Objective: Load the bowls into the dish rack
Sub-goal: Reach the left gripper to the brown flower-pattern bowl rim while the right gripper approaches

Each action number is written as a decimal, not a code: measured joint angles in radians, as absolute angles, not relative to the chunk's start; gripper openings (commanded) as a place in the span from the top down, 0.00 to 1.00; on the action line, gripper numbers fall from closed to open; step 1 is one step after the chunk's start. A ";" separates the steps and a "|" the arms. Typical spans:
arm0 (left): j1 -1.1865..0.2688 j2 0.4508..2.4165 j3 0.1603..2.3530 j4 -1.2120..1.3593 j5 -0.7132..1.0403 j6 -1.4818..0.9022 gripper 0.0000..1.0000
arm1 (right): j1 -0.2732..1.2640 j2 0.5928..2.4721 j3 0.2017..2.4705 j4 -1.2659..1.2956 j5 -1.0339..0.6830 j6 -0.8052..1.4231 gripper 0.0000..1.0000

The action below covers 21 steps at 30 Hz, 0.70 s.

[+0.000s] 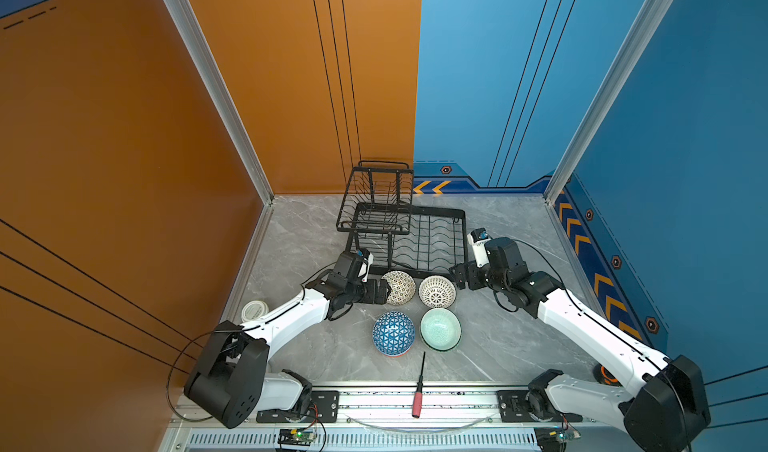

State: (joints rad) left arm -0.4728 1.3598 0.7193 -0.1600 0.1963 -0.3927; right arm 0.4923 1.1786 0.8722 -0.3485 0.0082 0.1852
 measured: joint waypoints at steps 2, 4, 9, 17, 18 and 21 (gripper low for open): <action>-0.474 1.388 0.727 -0.155 0.201 -0.393 0.11 | 0.493 1.178 0.872 -0.348 0.015 0.185 0.00; -0.474 1.414 0.735 -0.150 0.208 -0.394 0.21 | 0.493 1.178 0.872 -0.349 0.024 0.185 0.00; -0.487 1.469 0.754 -0.146 0.212 -0.390 0.36 | 0.494 1.178 0.872 -0.349 0.031 0.185 0.00; -0.506 1.510 0.767 -0.131 0.209 -0.403 0.55 | 0.496 1.178 0.868 -0.349 0.038 0.184 0.00; -0.508 1.511 0.767 -0.128 0.205 -0.408 0.58 | 0.496 1.178 0.867 -0.348 0.038 0.184 0.00; -0.514 1.512 0.767 -0.122 0.183 -0.413 0.66 | 0.496 1.178 0.863 -0.349 0.041 0.184 0.00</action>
